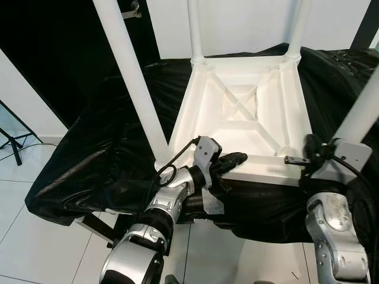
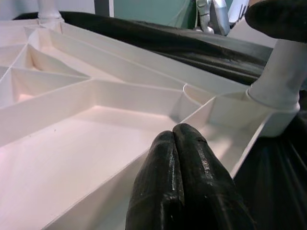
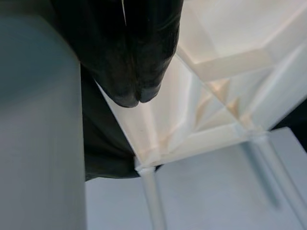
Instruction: Building children table
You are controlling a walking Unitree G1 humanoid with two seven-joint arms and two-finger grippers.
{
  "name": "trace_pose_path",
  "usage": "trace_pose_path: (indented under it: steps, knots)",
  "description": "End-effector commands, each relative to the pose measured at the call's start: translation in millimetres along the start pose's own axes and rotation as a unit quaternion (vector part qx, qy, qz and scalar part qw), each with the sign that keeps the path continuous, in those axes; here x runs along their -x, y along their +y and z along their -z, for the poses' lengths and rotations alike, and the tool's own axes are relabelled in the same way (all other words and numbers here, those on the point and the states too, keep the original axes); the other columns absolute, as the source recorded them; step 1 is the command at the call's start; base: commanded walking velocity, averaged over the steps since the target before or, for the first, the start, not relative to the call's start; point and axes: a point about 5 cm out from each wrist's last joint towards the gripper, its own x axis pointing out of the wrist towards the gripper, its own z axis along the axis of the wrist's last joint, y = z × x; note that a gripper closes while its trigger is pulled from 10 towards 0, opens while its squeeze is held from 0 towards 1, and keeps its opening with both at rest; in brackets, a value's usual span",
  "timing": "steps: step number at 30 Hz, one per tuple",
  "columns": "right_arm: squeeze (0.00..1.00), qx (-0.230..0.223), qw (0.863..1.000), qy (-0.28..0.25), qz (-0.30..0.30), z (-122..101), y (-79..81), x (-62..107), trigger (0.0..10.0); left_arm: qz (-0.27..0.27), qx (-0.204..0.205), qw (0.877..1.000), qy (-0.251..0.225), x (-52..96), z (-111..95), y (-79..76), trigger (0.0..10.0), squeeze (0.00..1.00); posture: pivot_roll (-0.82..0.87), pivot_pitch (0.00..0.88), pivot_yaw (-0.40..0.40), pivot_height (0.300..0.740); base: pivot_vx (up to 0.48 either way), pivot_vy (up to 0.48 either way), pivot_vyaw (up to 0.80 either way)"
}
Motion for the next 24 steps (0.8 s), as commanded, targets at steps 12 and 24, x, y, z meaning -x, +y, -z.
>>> trace_pose_path:
  steps: [12,24]
  knots:
    - [0.0,0.022,0.997,0.011,-0.077,1.6,34.4,-7.2,10.0,0.024,-0.009,0.999,0.043,19.8,15.0,2.9,10.0,0.0,-0.25,0.018,0.077,0.74,0.0,0.0,0.0]
    - [0.0,0.003,0.989,0.038,-0.142,22.4,58.5,2.4,10.0,-0.227,0.051,0.964,-0.133,53.0,-0.9,22.3,10.0,0.0,-0.2,0.024,0.073,0.74,0.0,0.0,0.0]
